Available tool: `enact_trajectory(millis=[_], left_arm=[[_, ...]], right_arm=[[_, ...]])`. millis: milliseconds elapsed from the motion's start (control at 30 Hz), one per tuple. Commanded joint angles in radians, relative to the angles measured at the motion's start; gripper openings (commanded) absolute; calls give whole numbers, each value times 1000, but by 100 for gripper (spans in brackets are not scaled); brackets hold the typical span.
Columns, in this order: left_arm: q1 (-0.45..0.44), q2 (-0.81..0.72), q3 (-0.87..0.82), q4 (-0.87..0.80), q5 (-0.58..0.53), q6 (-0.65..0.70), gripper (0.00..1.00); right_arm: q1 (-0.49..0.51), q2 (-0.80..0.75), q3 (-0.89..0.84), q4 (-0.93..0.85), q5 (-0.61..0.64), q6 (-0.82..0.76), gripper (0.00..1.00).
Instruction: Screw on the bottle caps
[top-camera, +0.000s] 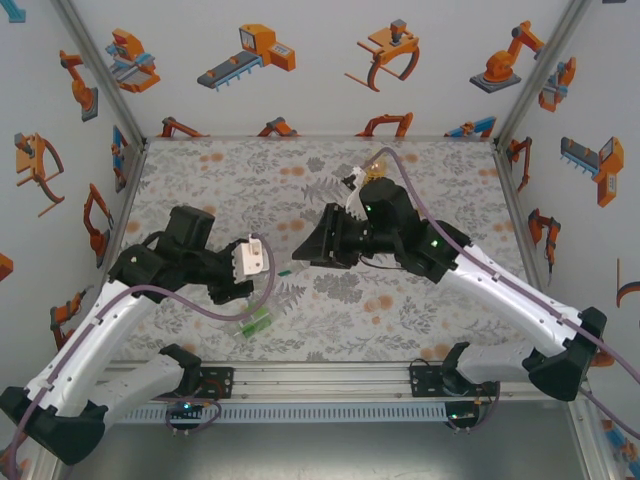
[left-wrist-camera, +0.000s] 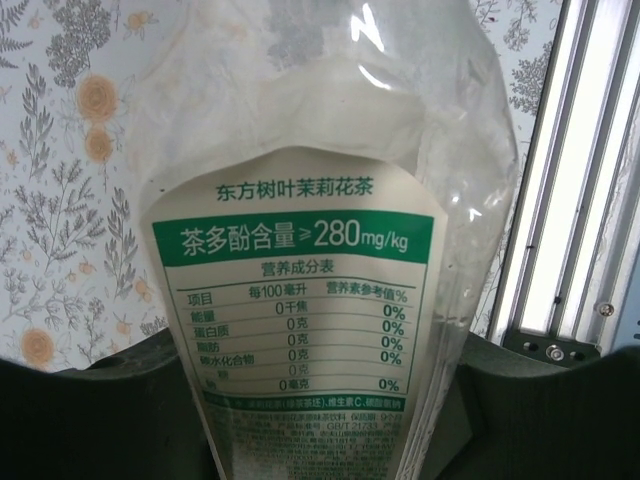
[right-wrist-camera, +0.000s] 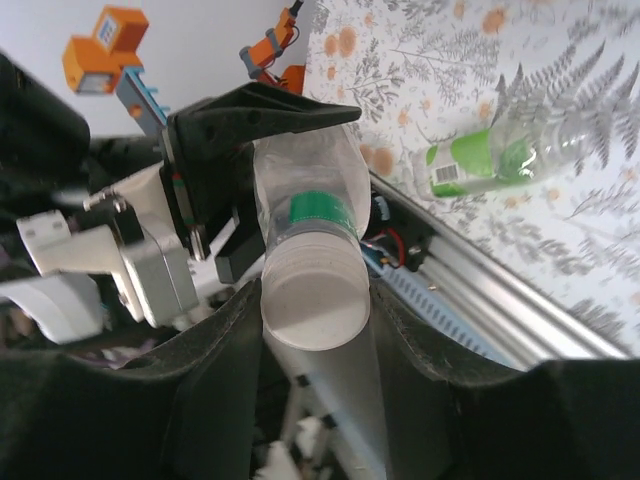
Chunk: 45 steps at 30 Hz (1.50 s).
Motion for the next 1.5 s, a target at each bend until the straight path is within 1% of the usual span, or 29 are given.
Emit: enact_trajectory(millis=[0, 33, 100, 167, 233, 333, 400, 500, 600, 700, 767, 867, 933, 1033, 1133, 1467], left_arm=[[-7, -12, 28, 205, 112, -48, 0], [-7, -12, 28, 207, 114, -47, 0], [-8, -10, 27, 207, 117, -43, 0], [-8, -14, 25, 206, 119, -43, 0], [-8, -22, 19, 202, 120, -44, 0], [-8, -38, 4, 199, 123, -51, 0], [-8, -45, -2, 199, 125, -58, 0], [-8, -55, -8, 197, 120, -66, 0], [-8, -57, -12, 194, 124, -72, 0], [-8, -54, -10, 194, 135, -79, 0], [-8, -54, -9, 194, 140, -81, 0], [-10, -53, -7, 193, 145, -83, 0], [-10, -57, -6, 190, 146, -83, 0], [-10, -63, -12, 188, 149, -84, 0], [-11, -58, -14, 187, 157, -87, 0], [-14, -67, -11, 188, 171, -100, 0]], right_arm=[[15, 54, 9, -116, -41, 140, 23], [15, 60, 32, -144, -36, 115, 25], [15, 61, 71, -184, -15, 34, 32], [13, 54, 116, -234, 26, -68, 48], [2, 40, 152, -254, 46, -163, 56], [-21, 12, 193, -261, 68, -290, 66], [-32, 0, 220, -261, 71, -389, 69], [-33, -15, 245, -248, 85, -561, 69], [-32, -40, 239, -177, 74, -735, 69], [-33, -54, 234, -101, 24, -926, 69], [-32, -53, 237, -76, -50, -1076, 69], [-32, -40, 258, -77, -128, -1231, 69], [-32, -28, 283, -106, -214, -1332, 68], [-33, -30, 270, -127, -327, -1485, 66], [-33, -23, 262, -121, -362, -1553, 64], [-32, 29, 285, -104, -404, -1571, 53]])
